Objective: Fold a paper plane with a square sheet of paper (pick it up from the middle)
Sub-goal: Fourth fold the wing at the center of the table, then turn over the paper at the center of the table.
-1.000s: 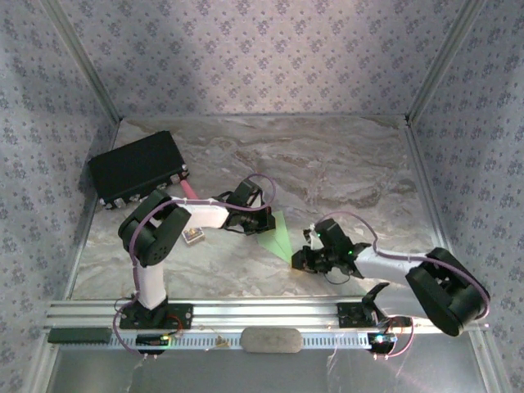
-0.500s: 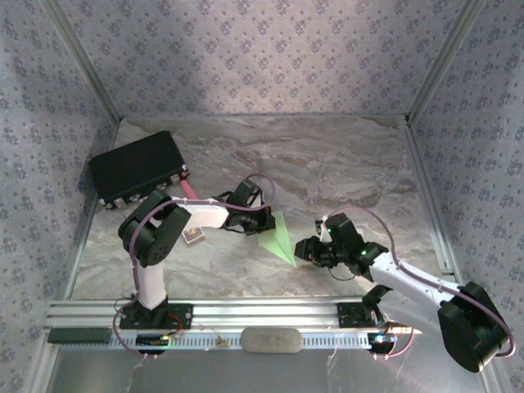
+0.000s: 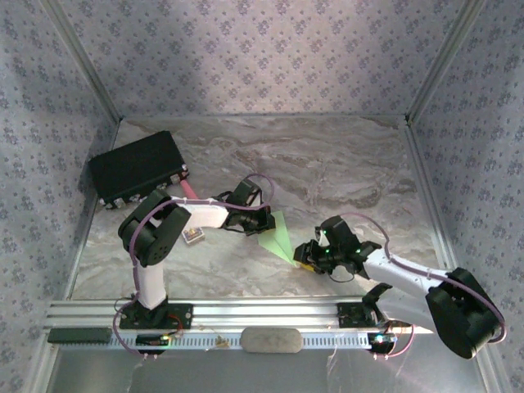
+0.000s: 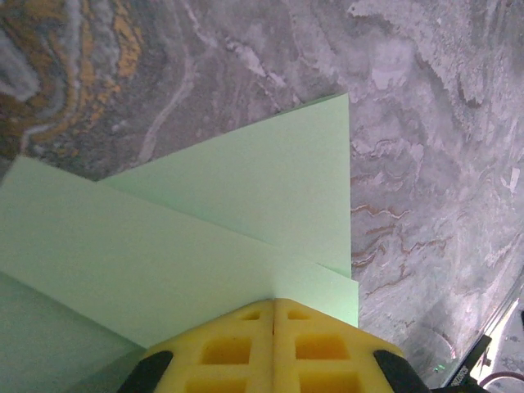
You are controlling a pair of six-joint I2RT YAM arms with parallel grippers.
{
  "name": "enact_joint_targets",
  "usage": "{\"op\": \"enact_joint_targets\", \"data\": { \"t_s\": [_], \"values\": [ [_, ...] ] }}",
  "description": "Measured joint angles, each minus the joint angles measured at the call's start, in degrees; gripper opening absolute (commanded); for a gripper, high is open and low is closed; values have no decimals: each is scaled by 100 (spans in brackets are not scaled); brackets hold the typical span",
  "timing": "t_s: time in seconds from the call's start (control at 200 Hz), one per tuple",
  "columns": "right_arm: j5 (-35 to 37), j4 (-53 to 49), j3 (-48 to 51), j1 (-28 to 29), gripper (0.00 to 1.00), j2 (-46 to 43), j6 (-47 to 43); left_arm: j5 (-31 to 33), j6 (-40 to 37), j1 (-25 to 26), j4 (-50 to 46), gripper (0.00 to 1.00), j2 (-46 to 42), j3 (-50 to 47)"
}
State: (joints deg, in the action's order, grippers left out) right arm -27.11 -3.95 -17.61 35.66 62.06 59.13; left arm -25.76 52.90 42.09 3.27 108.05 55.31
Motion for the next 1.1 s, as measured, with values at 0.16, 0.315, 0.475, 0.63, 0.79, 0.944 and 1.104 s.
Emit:
{"op": "enact_joint_targets", "data": {
  "t_s": [0.16, 0.315, 0.475, 0.63, 0.79, 0.944, 1.104],
  "values": [
    [-118, 116, 0, 17, 39, 232, 2, -72, 74, -52, 11, 5, 0, -26],
    [-168, 186, -4, 46, 40, 407, 4, -125, 105, -76, 44, 5, 2, -42],
    [-208, 175, -59, 44, 38, 503, 13, -153, 140, -85, 103, 5, 4, -74],
    [-225, 177, -85, 37, 34, 625, 68, -188, 164, -103, 142, 5, 4, -96],
    [-225, 179, -109, 31, 35, 658, 151, -225, 188, -122, 162, 5, 7, -107],
    [-247, 201, -109, 20, 35, 680, 197, -304, 227, -151, 181, 5, 31, -107],
    [-267, 247, -111, 9, 36, 678, 275, -385, 271, -173, 236, 5, 50, -116]
  ]
}}
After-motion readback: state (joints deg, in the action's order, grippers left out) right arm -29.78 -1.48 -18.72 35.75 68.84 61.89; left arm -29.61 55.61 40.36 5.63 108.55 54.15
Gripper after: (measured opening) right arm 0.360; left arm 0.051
